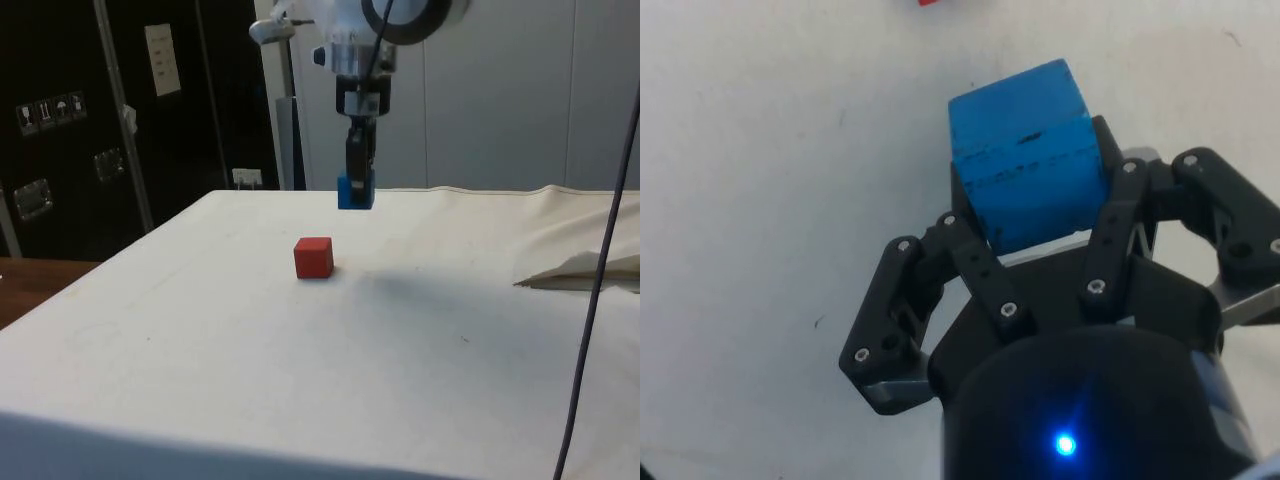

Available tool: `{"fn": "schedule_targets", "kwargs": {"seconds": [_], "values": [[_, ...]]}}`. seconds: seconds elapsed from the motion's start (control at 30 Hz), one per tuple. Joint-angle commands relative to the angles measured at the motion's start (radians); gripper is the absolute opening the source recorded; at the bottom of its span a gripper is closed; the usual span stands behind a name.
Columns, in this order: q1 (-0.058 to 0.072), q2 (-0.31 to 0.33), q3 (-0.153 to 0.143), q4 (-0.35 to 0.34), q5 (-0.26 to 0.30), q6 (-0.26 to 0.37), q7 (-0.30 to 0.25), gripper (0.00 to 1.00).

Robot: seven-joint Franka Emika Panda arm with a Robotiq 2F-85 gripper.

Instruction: Stack the two cubes.

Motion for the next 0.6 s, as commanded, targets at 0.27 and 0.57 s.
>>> {"fn": "schedule_targets", "kwargs": {"seconds": [0.27, 0.57], "values": [[0.001, -0.022, 0.002, 0.044, 0.000, -0.076, 0.002, 0.03], [0.004, -0.001, 0.011, 0.097, 0.000, -0.100, 0.009, 0.03]]}}
